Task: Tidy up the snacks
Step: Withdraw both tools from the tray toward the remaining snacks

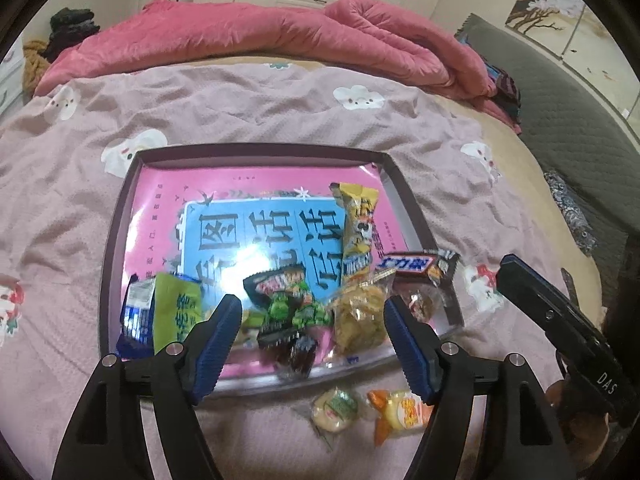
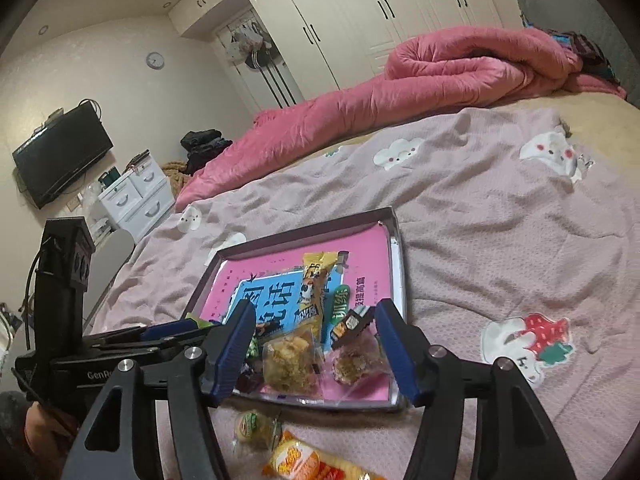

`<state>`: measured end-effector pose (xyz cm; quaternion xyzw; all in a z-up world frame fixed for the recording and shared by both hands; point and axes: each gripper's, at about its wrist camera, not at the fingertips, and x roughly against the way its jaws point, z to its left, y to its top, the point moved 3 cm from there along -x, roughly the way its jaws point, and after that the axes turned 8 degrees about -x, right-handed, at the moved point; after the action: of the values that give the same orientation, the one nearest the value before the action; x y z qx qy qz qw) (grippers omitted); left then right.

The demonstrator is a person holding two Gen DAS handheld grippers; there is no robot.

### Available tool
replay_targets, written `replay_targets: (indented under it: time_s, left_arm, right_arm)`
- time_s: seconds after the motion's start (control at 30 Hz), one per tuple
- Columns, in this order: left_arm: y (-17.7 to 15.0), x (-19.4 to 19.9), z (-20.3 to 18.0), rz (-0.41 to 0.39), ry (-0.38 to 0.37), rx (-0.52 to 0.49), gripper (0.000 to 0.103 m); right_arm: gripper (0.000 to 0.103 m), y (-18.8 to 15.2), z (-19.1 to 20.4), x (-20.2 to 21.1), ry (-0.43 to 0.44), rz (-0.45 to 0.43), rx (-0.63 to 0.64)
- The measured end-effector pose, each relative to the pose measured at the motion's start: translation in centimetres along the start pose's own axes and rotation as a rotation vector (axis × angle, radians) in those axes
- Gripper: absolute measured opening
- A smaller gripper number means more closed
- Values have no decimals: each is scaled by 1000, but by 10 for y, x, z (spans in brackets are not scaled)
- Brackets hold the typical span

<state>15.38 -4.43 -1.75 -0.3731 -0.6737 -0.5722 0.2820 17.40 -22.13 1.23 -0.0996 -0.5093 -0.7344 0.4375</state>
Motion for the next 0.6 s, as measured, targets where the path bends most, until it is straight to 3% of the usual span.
replay_targets:
  time_s: [0.27, 0.6]
  left_arm:
    - [-27, 7, 5, 35, -8, -27, 75]
    - [-53, 4, -10, 66, -59, -159, 75]
  right_arm:
    - [69, -23, -2, 12, -22, 45, 11]
    - [69, -53, 14, 17, -69, 127, 222]
